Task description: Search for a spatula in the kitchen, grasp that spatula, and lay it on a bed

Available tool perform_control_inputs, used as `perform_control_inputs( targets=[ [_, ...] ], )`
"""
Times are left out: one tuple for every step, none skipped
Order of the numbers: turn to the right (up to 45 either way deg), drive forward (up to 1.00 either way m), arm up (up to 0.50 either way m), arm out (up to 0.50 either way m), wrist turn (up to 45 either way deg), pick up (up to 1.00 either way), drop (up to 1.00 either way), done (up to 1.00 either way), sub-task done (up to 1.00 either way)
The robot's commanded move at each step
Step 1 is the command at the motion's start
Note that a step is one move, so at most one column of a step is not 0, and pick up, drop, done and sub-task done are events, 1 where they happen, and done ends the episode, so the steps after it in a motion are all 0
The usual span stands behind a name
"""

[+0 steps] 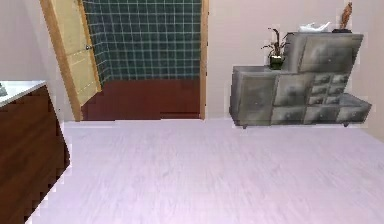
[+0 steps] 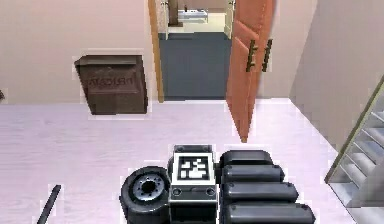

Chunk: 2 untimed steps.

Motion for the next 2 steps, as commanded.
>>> perform_control_inputs(
  targets=[
    [45.0, 0.0, 0.0, 0.0, 0.0, 0.0, 0.0, 0.0, 0.0],
    [36.0, 0.0, 0.0, 0.0, 0.0, 0.0, 0.0, 0.0, 0.0]
  ],
)
